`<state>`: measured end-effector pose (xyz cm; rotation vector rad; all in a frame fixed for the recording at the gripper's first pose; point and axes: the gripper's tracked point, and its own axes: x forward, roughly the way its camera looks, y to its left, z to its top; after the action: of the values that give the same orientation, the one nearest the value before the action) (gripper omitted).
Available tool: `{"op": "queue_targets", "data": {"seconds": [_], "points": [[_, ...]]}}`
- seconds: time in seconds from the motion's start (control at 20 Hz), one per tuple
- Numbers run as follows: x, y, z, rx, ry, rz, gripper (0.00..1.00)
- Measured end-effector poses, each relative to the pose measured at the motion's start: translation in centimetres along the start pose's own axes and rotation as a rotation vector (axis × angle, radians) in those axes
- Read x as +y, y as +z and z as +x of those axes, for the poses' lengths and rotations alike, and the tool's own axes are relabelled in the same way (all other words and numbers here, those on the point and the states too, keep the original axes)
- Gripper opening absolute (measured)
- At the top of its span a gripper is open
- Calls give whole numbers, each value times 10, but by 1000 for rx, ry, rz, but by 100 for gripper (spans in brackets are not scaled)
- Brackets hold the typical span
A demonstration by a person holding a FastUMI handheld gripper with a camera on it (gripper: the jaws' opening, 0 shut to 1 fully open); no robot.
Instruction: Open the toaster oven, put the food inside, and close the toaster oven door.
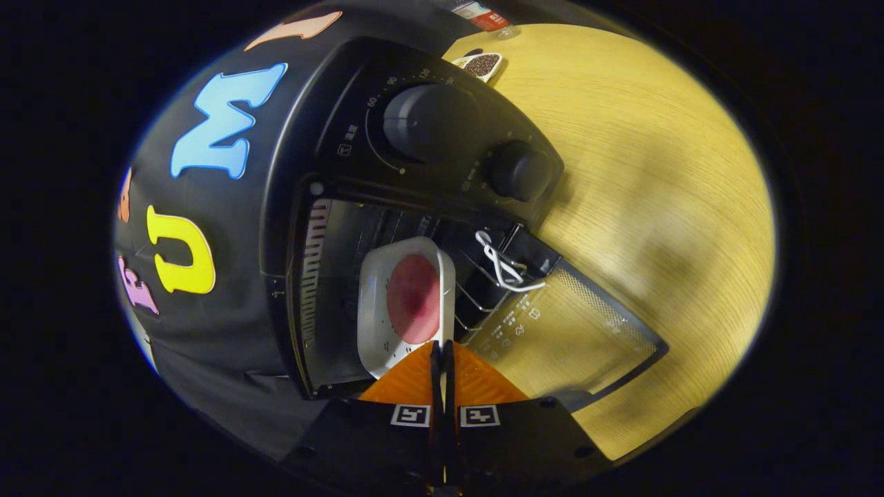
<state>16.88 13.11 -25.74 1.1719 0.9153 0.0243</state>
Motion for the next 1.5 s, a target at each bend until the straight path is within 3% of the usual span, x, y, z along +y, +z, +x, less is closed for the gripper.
{"op": "queue_targets", "data": {"seconds": [0.35,0.8,0.85,1.15,1.25,1.35,1.5], "points": [[23,7,26,-64,60,126,3],[40,4,35,-123,95,161,9],[43,-5,29,-108,104,169,12],[48,-25,6,-42,146,149,58],[47,-36,-6,-15,158,144,77],[43,-49,-17,9,164,127,89],[35,-66,-33,32,152,51,98]]}}
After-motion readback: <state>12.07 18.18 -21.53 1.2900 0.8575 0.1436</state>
